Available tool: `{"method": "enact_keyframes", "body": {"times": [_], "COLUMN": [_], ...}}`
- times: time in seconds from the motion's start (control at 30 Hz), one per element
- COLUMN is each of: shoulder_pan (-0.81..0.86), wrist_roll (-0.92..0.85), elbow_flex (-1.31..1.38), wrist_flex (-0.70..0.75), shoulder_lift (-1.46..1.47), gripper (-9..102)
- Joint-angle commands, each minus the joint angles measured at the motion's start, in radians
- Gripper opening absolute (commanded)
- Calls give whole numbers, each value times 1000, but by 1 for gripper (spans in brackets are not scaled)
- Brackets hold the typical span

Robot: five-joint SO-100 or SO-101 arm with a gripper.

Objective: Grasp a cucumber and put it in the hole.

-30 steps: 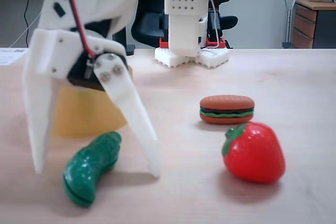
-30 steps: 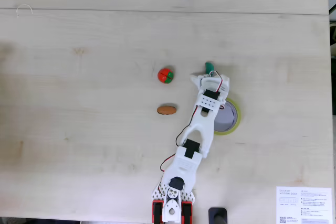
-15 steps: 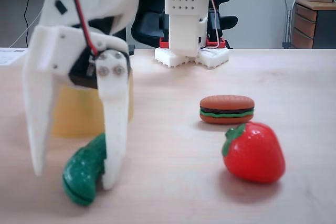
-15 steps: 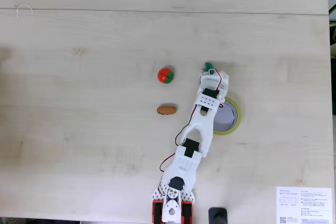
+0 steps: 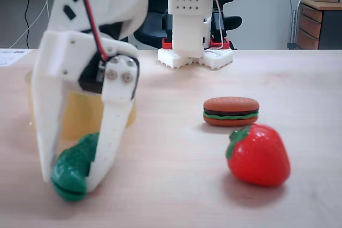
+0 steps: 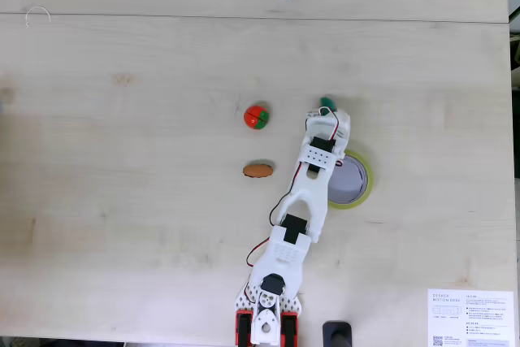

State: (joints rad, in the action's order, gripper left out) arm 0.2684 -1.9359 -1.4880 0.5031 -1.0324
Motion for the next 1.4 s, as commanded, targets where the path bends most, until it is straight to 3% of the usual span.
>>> {"method": "enact_keyframes", "body": {"times": [0.0, 0.3, 1.03, 1.37], "shoulder_pan": [-2, -2, 5, 80], "wrist_roll": [-5, 2, 86, 86], "elbow_flex": [-18, -17, -11, -31], "wrist_flex": [5, 5, 6, 229], "shoulder_lift": [-26, -101, -422, -669], "gripper": [6, 0, 0, 0]}}
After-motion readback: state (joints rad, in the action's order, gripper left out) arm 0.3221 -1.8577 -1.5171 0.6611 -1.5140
